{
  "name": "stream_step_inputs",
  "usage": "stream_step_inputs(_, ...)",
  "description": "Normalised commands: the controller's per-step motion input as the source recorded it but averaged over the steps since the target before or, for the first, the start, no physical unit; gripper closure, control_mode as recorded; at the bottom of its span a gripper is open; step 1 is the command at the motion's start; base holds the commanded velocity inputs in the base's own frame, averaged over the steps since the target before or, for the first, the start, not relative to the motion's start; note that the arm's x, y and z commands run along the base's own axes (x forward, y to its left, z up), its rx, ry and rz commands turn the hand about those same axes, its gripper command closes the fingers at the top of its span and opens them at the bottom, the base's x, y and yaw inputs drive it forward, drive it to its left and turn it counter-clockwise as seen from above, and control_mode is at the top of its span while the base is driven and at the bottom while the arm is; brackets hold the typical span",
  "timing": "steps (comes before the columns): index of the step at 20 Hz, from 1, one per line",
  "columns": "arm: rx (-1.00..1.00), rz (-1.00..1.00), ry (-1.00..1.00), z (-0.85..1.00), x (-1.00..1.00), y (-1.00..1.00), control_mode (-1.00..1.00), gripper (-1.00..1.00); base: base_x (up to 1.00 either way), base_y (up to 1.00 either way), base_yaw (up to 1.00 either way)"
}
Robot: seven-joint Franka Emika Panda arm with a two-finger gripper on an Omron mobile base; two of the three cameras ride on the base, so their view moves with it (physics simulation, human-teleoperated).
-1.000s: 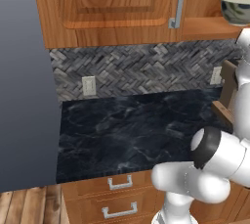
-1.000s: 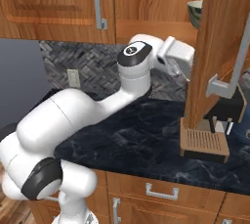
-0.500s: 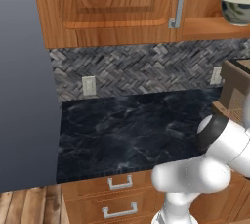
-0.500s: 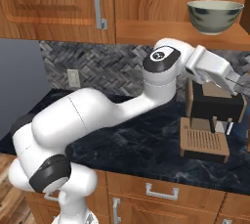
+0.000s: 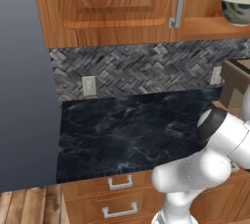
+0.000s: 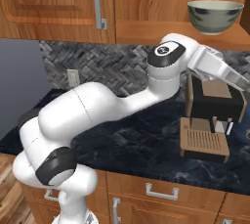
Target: Move the bowls from the cabinet to the plates on the dining table.
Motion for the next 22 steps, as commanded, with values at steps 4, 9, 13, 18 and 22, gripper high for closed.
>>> stream_step_inputs(4,-0.12,0.0,-0.07,-0.06,-0.19,1.0,-1.0,-1.0,0.0,0.0,0.0)
stream_step_inputs(9,-0.11,0.0,-0.09,-0.12,-0.25,1.0,-1.0,-1.0,0.0,0.0,0.0)
stream_step_inputs(13,-0.03,0.0,-0.11,0.0,-0.34,0.7,-1.0,-1.0,0.0,0.0,0.0)
stream_step_inputs(18,0.01,0.0,-0.11,0.04,-0.27,0.36,-1.0,-1.0,0.0,0.0,0.0)
stream_step_inputs(22,0.01,0.04,-0.05,0.04,-0.08,0.33,-1.0,-1.0,0.0,0.0,0.0)
